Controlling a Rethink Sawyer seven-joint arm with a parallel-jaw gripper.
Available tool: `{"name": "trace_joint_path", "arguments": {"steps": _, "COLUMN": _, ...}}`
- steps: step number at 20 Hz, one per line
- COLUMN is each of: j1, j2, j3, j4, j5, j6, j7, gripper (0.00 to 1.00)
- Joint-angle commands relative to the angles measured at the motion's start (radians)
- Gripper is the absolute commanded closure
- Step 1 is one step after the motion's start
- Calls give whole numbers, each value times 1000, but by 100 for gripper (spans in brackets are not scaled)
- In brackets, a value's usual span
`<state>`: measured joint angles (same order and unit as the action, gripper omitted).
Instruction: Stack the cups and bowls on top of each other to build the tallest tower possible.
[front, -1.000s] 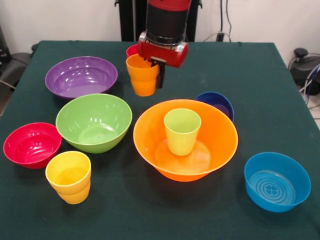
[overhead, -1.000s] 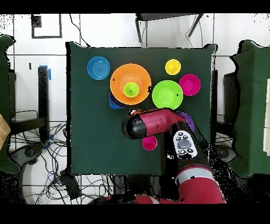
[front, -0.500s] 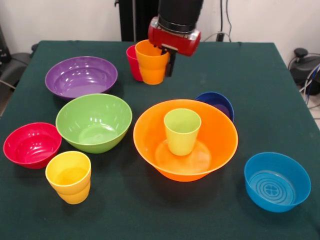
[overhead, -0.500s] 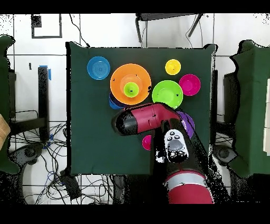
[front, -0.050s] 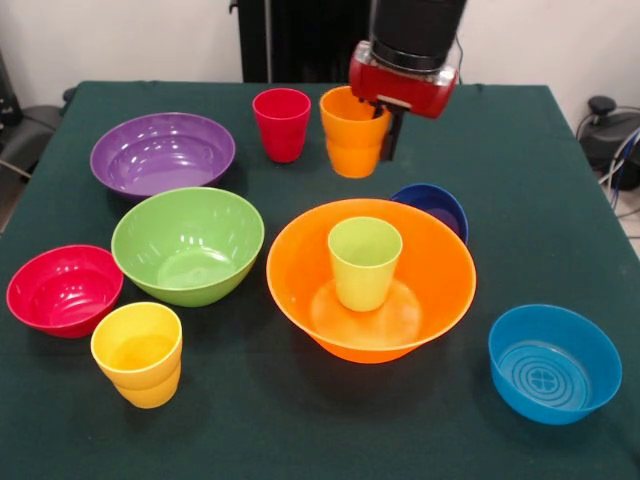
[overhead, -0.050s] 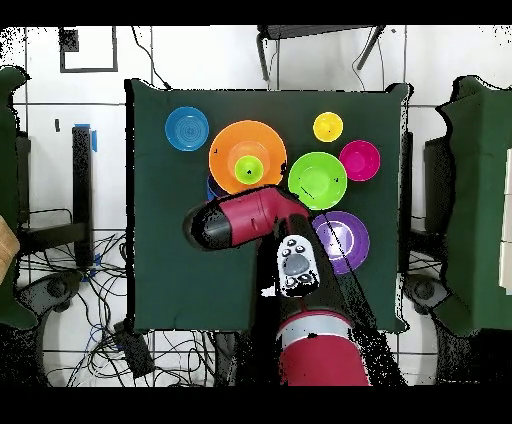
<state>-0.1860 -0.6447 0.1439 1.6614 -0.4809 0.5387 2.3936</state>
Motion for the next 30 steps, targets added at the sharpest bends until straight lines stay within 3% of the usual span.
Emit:
{"name": "trace_joint_path", "arguments": {"steps": 1, "j1": 44, "j2": 84, "j3": 23, "j4": -137, "j5": 47, "j6": 65, "j7": 60, "gripper": 100}}
{"name": "trace_joint_path", "arguments": {"steps": 6, "j1": 63, "j2": 84, "j3": 8, "j4": -187, "j5": 73, "j6": 116, "j7": 39, "gripper": 100}}
{"name": "trace_joint_path", "arguments": {"steps": 13, "j1": 90, "j2": 51, "j3": 5, "j4": -158, "j5": 126, "j6": 132, "j7": 50, "gripper": 100}}
{"name": "trace_joint_path", "arguments": {"steps": 23, "j1": 136, "j2": 105, "j3": -21, "j4": -220, "j5": 168, "j6": 131, "j7": 69, "gripper": 100}}
{"name": "trace_joint_path", "arguments": {"steps": 30, "j1": 158, "j2": 181, "j3": -39, "j4": -324, "j5": 176, "j6": 118, "j7": 61, "gripper": 100}}
